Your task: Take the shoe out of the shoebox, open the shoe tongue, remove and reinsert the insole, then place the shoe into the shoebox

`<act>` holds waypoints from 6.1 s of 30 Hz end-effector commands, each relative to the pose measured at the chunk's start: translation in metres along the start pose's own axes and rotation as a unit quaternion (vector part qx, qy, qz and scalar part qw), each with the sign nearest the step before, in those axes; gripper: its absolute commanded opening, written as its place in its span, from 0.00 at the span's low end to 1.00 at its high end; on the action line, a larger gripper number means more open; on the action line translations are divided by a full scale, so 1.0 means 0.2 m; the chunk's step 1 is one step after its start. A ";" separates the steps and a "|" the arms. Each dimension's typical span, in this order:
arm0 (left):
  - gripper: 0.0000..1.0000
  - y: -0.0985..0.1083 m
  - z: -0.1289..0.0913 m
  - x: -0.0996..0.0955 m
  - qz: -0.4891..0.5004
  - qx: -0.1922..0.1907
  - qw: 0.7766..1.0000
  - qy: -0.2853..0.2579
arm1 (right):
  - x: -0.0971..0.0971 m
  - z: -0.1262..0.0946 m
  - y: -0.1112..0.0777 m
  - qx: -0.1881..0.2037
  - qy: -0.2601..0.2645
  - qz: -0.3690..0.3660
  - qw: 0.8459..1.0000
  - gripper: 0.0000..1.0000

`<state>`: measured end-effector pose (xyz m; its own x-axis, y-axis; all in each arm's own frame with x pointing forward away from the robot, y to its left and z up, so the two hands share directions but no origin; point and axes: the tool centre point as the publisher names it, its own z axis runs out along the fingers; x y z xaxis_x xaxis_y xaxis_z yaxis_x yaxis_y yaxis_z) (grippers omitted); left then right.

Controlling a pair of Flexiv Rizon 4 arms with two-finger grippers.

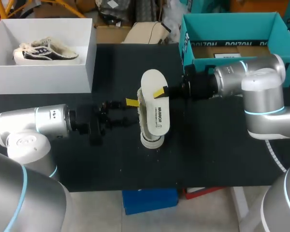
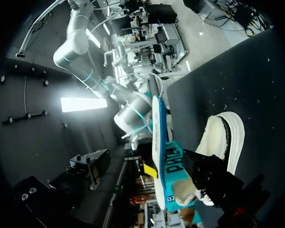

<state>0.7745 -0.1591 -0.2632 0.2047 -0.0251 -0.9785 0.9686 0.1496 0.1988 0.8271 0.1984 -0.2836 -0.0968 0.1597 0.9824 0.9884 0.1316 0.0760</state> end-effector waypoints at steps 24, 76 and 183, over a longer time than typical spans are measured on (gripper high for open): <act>0.28 0.18 0.31 0.15 0.001 0.039 0.999 -0.032 | 0.00 0.01 0.00 0.000 0.000 0.000 1.000 0.00; 0.00 -0.07 0.14 0.11 -0.101 -0.016 0.964 0.247 | 0.07 -0.39 -0.12 -0.120 -0.169 0.041 0.977 1.00; 0.00 -0.37 0.13 0.23 -0.230 0.223 0.893 0.317 | 0.11 -0.74 -0.79 -0.166 -0.503 -0.361 0.768 1.00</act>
<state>0.7051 -0.1941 -0.3235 -0.2287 0.5629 -0.7943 0.9271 -0.1229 -0.3540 0.6869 0.0345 -0.2480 -0.5119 0.8577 0.0491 0.5949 0.3126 0.7405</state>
